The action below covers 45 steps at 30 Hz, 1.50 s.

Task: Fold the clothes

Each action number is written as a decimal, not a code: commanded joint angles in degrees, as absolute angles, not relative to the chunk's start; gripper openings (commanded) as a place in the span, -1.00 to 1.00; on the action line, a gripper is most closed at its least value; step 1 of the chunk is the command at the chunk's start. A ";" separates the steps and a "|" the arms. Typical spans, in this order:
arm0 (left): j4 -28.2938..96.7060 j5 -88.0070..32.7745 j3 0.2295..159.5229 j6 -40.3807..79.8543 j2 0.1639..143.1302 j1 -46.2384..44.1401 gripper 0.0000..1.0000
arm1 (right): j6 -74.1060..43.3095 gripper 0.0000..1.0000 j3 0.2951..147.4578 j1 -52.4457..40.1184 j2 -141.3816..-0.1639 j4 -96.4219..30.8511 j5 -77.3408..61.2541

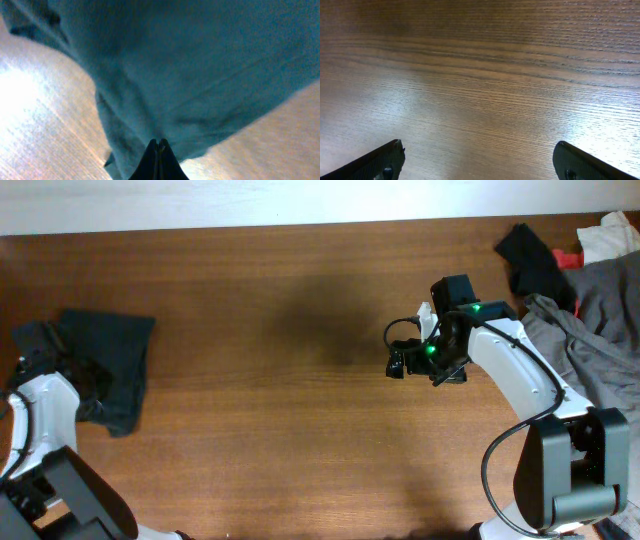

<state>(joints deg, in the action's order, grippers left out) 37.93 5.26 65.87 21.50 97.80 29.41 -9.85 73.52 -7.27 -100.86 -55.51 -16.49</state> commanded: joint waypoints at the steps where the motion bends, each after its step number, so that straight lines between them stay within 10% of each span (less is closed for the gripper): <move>1: 36.95 9.28 64.64 23.31 100.03 29.78 -1.00 | -9.43 0.98 74.26 -7.05 -99.72 -55.48 -15.79; 45: 25.85 -4.71 67.42 23.53 112.75 27.53 -0.99 | -9.43 0.97 74.26 -7.05 -99.72 -55.51 -15.79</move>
<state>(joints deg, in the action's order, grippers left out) 23.92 -1.78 66.87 23.18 110.91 28.16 -9.82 73.52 -7.27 -100.86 -55.53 -16.49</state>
